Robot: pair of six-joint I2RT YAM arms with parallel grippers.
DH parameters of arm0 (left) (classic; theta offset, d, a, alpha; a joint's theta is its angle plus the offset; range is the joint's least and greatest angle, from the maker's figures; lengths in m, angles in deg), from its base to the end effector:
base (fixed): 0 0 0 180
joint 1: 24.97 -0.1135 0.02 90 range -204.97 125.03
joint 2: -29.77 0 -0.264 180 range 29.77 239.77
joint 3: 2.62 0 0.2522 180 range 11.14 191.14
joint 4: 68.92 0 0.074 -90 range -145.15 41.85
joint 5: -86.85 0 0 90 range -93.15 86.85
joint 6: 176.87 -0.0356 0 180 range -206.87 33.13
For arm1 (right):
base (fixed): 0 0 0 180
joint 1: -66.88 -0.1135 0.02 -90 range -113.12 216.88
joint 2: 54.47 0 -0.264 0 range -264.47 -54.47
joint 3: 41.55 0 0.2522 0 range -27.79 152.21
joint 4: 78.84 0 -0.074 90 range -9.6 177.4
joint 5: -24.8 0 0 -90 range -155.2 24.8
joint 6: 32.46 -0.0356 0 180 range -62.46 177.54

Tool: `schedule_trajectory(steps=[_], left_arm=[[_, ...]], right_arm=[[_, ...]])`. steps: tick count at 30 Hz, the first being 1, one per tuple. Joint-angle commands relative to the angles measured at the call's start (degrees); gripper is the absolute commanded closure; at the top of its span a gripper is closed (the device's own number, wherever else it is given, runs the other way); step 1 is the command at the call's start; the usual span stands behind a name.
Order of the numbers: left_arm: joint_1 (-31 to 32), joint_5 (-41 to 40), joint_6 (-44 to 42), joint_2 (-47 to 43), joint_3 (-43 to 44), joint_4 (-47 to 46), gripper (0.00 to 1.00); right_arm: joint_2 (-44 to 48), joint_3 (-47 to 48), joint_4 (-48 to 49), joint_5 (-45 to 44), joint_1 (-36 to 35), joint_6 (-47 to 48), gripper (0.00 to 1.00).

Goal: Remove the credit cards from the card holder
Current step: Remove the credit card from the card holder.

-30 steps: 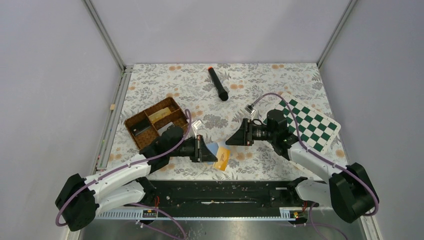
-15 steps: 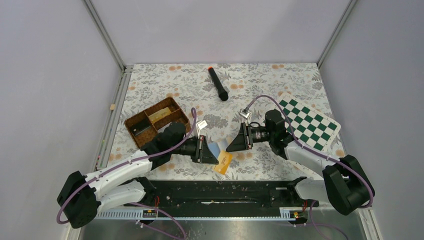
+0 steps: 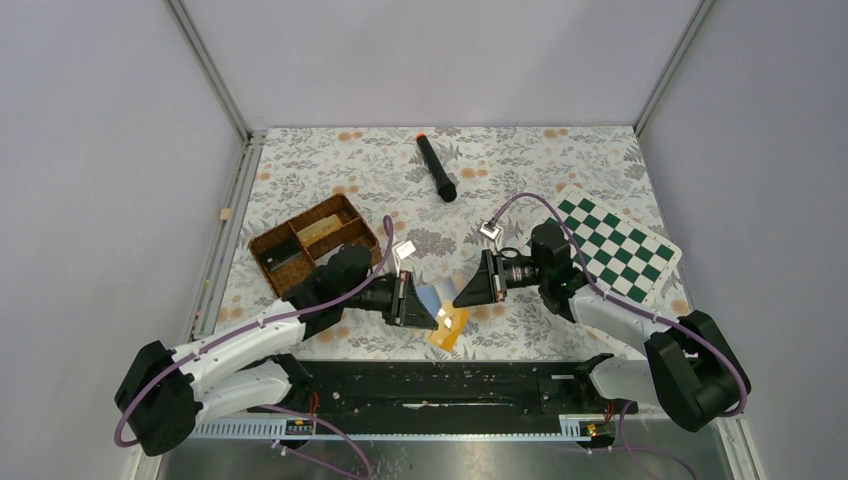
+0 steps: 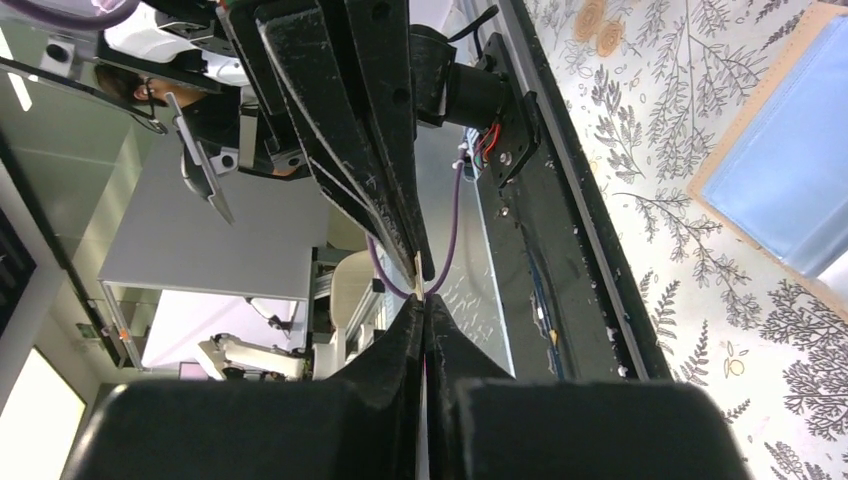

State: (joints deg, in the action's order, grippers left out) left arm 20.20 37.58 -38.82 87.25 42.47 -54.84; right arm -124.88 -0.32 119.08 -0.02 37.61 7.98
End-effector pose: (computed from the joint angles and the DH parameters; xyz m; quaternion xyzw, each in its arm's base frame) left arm 0.1350 -0.1687 0.2370 0.1631 0.8014 -0.5619 0.1240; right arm 0.1926 0.1450 0.2219 -0.2216 0.7013 0.6610 0.1485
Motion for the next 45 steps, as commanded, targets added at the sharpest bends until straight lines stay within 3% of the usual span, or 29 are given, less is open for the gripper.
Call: schedule_trajectory(steps=[1,4,5,6,8,10,13,22,31,45], left_arm=[[-1.52,-3.22,1.16,-2.39,0.32,-3.17,1.0],[-3.22,-3.16,1.89,-3.0,0.19,-3.23,1.0],[-3.9,-3.07,2.12,-3.14,0.28,-2.81,0.91],[-4.61,-3.1,2.29,-3.38,0.35,-2.02,0.75],[-5.86,-3.8,2.31,-4.79,0.12,-0.76,0.61],[-6.88,-5.78,2.86,-7.25,-0.6,-0.41,0.53],[-7.93,-8.48,3.72,-11.04,-1.55,1.81,0.49],[-8.09,-10.33,11.7,-14.91,-6.15,-9.28,0.47],[-8.08,-13.21,12.93,-14.78,-6.02,-10.12,0.5],[-8.08,-15.23,14.97,-14.65,-7.57,-12.38,0.69]], right_arm=[[0.81,-2.08,14.58,2.04,-1.04,-9.4,1.0],[0.0,-2.6,18.67,2.25,-1.04,-12.5,1.0],[-0.01,-2.65,18.43,1.67,-1.04,-12.63,1.0],[-0.05,-2.67,18.12,0.84,-1.04,-12.89,1.0],[0.15,-2.76,18.76,-1.23,-1.04,-14.56,1.0],[0.44,-2.54,19.8,-3.91,-1.04,-16.71,1.0],[1.73,-1.84,19.97,-8.62,-1.04,-18.81,1.0],[3.71,-0.25,17.19,-20.51,-1.05,-20.91,1.0],[5.18,-3.5,19.21,-25.55,-1.05,-23.61,1.0],[5.01,-7.04,22.48,-29.38,-1.04,-26.71,1.0]])
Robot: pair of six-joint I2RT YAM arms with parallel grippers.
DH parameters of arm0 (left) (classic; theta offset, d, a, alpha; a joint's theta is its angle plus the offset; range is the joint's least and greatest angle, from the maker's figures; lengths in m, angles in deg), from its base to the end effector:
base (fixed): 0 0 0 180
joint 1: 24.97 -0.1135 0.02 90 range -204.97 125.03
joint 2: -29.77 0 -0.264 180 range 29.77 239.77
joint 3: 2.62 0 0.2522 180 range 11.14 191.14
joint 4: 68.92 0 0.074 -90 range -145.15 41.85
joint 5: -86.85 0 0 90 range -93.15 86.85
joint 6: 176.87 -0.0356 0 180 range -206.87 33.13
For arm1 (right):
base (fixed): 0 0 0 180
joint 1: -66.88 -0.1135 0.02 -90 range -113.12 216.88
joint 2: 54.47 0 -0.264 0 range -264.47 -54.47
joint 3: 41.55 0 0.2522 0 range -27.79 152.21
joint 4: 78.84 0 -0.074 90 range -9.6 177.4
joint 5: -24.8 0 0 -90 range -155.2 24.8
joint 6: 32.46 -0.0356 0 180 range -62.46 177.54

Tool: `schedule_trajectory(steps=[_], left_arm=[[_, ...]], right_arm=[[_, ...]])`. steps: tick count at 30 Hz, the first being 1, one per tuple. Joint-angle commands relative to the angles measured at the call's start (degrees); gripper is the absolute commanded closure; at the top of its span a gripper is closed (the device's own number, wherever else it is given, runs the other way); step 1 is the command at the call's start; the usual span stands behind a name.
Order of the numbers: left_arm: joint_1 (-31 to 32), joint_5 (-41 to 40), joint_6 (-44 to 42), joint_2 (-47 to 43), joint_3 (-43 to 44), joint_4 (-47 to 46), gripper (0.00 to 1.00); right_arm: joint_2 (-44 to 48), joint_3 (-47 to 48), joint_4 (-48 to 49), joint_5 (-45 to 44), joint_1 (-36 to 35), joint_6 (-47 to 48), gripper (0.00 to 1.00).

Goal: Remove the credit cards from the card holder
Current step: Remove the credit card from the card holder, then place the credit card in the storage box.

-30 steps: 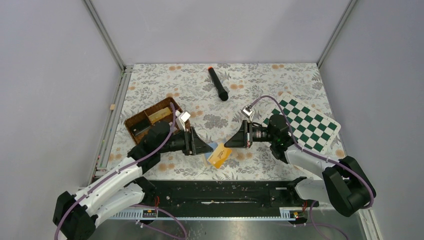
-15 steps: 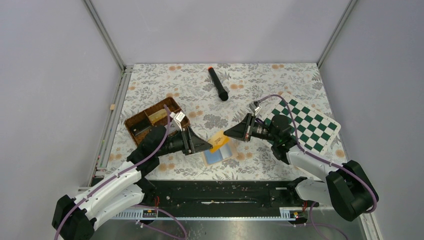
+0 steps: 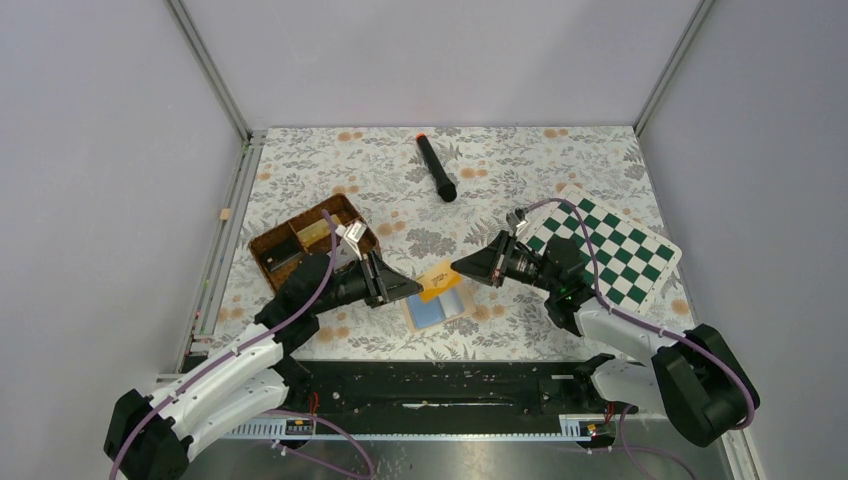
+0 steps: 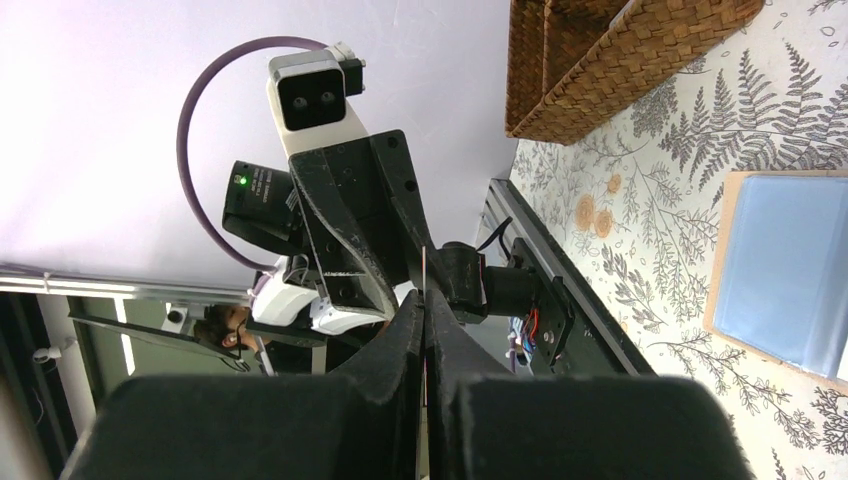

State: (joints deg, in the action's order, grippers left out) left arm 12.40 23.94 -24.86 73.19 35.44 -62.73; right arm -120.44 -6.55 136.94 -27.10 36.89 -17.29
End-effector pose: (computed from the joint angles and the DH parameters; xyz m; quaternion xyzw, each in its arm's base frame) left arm 0.1355 -0.1239 0.2502 -0.0160 0.7674 -0.5862 0.2594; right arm 0.1886 0.1342 0.2334 0.0219 0.6830 0.6861 0.2494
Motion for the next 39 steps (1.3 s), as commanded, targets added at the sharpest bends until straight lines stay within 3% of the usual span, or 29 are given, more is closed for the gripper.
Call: schedule_trajectory(steps=[1,5,14,24,30,32,39], left_arm=[[-0.24,-1.54,1.26,-0.52,-0.67,-4.81,0.68],[-0.26,-1.86,1.91,-0.28,-1.38,-5.75,0.61],[-0.19,-1.74,3.08,1.34,-2.23,-9.2,0.74],[-0.19,-2.85,3.17,3.16,-2.06,-10.54,0.75],[-0.23,-3.36,3.89,3.32,-2.05,-11.75,1.0],[-0.24,-4.18,3.93,2.6,-2.06,-11.04,1.0],[-2.01,-7.84,-2.29,0.97,3.69,2.21,1.0]], right_arm=[[0.68,-1.29,5.13,-2.92,-0.32,-1.79,1.0],[1.35,-2.71,5.89,-5.44,-0.32,-2.95,1.0],[0.8,-3.48,7.08,-6.81,-0.32,-3.75,1.0],[0.08,-4.27,8.41,-7.15,-0.32,-4.58,1.0],[-0.49,-4.72,8.73,-7.24,-0.31,-4.64,1.0],[-0.71,-4.72,8.63,-7.04,-0.33,-4.56,1.0],[3.58,-3.75,1.24,-7.77,-0.32,-0.48,0.35]])
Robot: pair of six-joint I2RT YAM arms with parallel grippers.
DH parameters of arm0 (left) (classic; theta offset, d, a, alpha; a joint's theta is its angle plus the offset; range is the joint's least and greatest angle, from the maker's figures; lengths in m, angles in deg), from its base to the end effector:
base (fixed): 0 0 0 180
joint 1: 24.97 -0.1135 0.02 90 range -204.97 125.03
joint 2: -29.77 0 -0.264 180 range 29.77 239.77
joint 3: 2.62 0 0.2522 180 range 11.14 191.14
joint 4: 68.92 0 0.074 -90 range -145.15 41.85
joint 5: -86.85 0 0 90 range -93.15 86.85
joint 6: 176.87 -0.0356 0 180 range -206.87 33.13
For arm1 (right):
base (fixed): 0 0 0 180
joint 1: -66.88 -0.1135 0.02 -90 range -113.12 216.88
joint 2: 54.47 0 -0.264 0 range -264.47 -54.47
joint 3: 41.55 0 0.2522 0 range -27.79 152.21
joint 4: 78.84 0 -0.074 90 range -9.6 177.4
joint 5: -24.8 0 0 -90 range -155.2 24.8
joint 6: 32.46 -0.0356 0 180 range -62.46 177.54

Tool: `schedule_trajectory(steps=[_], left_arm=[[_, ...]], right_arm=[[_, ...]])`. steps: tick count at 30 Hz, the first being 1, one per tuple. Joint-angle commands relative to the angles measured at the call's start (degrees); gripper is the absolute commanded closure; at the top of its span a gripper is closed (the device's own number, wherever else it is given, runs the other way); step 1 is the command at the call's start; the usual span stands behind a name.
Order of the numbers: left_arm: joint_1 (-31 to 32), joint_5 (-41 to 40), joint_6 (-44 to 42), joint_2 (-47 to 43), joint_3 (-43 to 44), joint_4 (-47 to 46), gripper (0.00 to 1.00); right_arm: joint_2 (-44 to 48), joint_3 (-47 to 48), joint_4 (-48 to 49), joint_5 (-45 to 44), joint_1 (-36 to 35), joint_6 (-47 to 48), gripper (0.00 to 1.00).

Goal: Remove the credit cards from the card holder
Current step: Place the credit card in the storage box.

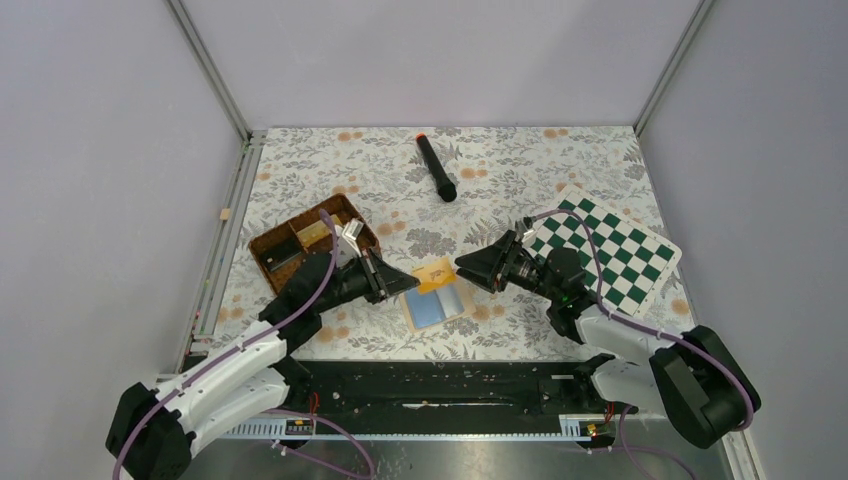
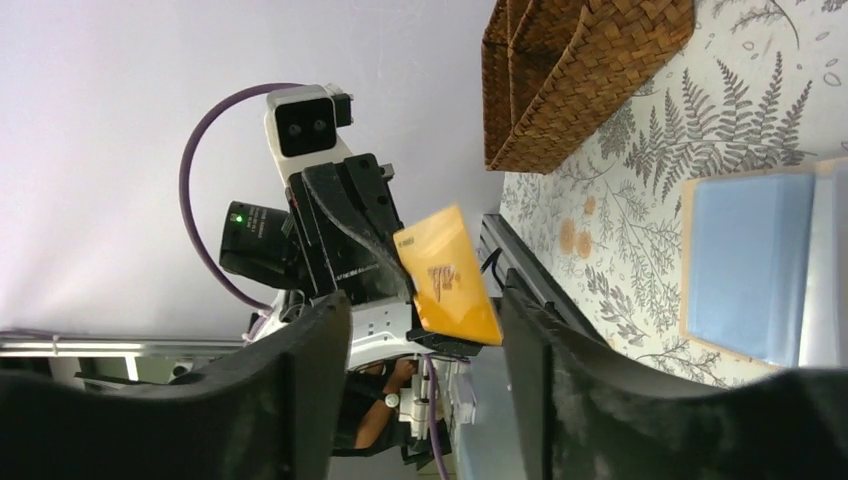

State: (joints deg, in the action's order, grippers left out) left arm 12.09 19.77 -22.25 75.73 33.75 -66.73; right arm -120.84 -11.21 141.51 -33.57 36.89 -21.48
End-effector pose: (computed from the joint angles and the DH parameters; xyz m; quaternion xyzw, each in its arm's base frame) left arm 0.1430 -0.1254 0.2395 -0.0594 0.7684 -0.5767 0.2709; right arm 0.1831 0.1272 0.2149 0.0896 0.6782 0.6820 0.2588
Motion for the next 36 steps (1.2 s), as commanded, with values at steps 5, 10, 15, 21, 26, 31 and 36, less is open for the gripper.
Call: schedule_trajectory(steps=[5,10,15,21,26,31,36], left_arm=[[-9.89,-1.56,-8.84,-2.71,9.64,14.25,1.0],[-23.52,3.57,-14.96,-1.34,15.08,20.72,1.0],[-34.97,5.41,-19.82,2.79,20.14,25.26,1.0],[-42.53,2.05,-22.7,10.99,24.98,27.15,1.0],[-43.29,-1.52,-27.65,15.91,28.24,30.53,1.0],[-44.29,-7.24,-29.07,19.86,30.96,36.71,1.0],[-44.46,-8.07,-30.94,23.56,31.19,38.04,1.0]], right_arm=[[13.74,3.02,-21.29,-4.38,-0.33,12.01,0.04],[19.01,7.24,-38.16,-4.61,-0.32,21.39,0.01],[21.76,8.2,-47.47,-3.6,-0.32,26.98,0.01],[24.35,9.58,-61.11,-2.79,-0.32,31.18,0.01],[27.39,11.97,-73.68,-2.77,-0.32,30.13,0.01],[26.65,22.06,-81.67,-1.71,-0.32,29.99,0.01],[18.57,33.38,-88.12,-2.76,-0.32,36.86,0.0]])
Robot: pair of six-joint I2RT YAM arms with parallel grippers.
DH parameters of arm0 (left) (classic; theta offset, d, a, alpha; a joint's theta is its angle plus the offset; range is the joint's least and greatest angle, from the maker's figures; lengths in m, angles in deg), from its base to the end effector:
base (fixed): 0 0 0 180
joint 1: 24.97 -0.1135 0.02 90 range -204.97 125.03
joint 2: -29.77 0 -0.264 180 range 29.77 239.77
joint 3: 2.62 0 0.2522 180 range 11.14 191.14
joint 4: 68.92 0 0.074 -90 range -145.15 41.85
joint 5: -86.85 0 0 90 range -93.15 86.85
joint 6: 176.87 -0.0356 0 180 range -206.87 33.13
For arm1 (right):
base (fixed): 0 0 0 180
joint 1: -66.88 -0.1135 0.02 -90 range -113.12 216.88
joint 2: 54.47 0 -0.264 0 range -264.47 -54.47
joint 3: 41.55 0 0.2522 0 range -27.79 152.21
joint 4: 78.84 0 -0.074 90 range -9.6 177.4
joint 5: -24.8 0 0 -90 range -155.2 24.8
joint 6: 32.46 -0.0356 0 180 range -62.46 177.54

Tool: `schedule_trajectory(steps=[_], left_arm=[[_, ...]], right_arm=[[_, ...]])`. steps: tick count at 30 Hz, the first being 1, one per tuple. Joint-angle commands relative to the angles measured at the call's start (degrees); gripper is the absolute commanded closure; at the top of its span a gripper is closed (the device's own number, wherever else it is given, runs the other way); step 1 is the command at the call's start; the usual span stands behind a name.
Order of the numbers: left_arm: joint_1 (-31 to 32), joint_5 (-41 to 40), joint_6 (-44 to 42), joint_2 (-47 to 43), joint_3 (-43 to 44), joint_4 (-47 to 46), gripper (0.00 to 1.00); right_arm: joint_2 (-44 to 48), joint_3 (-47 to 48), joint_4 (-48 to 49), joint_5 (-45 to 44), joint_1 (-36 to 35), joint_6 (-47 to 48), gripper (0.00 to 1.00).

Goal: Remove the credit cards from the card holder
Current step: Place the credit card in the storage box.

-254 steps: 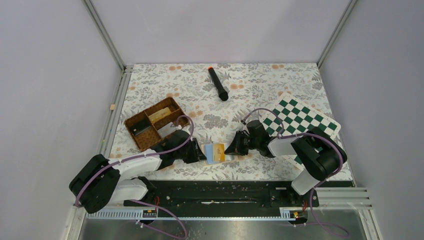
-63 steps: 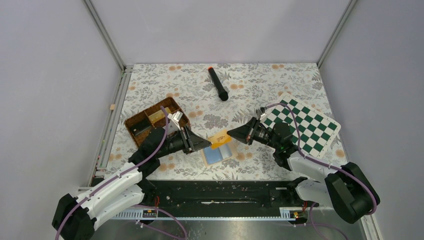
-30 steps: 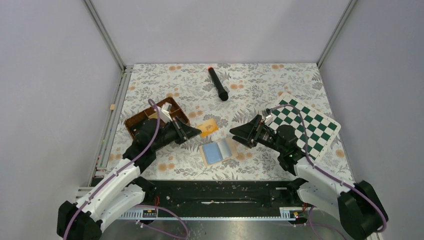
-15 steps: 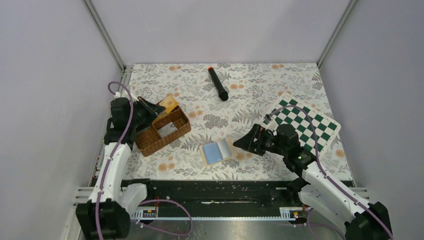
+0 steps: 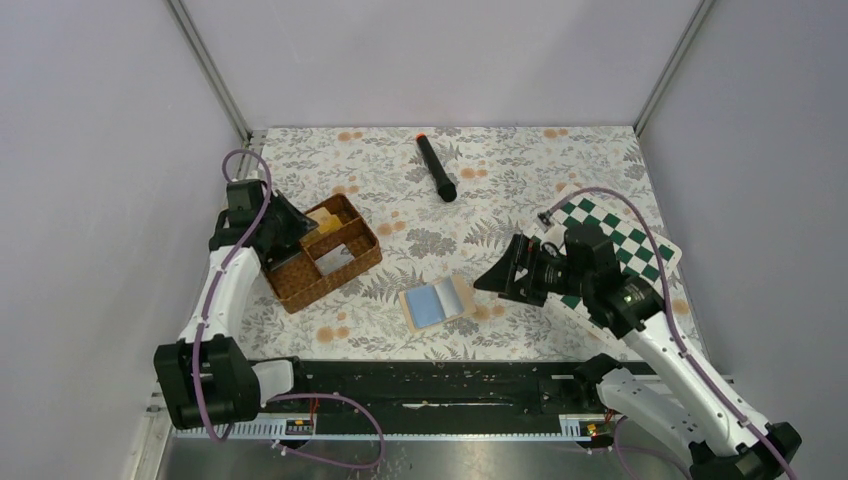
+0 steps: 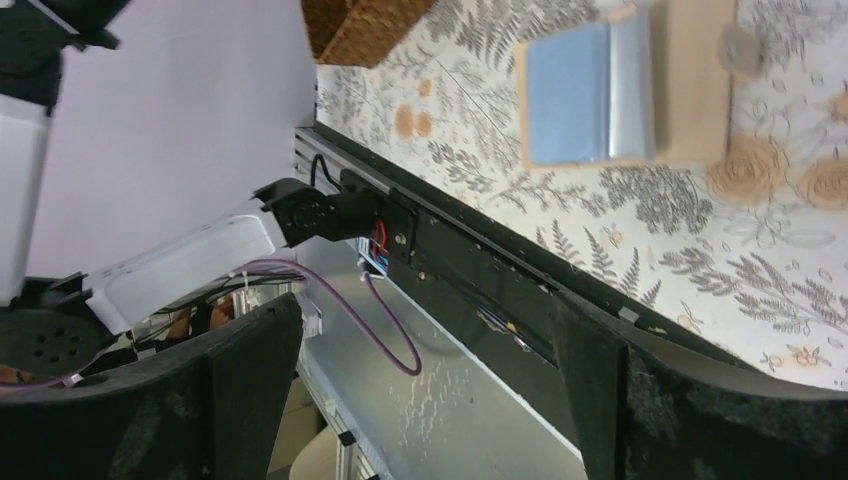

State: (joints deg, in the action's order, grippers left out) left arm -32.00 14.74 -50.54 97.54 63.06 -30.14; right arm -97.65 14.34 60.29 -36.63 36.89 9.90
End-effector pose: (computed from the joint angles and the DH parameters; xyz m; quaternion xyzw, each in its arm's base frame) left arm 0.2532 0.0202 0.2781 -0.2718 0.8588 -0.2407 0.3616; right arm 0.1355 0.0979 0.3000 0.0023 0.8410 0.4771 0.2553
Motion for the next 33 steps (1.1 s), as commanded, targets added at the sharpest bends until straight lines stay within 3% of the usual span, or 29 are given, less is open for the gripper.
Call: schedule_trajectory(steps=[1,14,25,33], left_arm=[[-0.48,-3.25,-2.51,2.07,0.87,0.72,1.0],[-1.32,-2.53,-5.72,12.06,7.62,0.11,1.0],[-1.67,3.09,-5.4,17.01,8.12,-5.72,1.0],[-1.92,2.46,-6.13,18.96,7.94,-6.55,1.0]], right_arm=[[-6.07,9.72,-8.47,-0.04,-0.24,6.68,0.01],[-17.56,25.2,-14.81,-2.83,0.29,14.31,0.0],[-18.74,24.2,-14.03,-2.89,0.38,11.55,0.01],[-20.63,26.07,-13.97,-2.35,0.38,11.07,0.01]])
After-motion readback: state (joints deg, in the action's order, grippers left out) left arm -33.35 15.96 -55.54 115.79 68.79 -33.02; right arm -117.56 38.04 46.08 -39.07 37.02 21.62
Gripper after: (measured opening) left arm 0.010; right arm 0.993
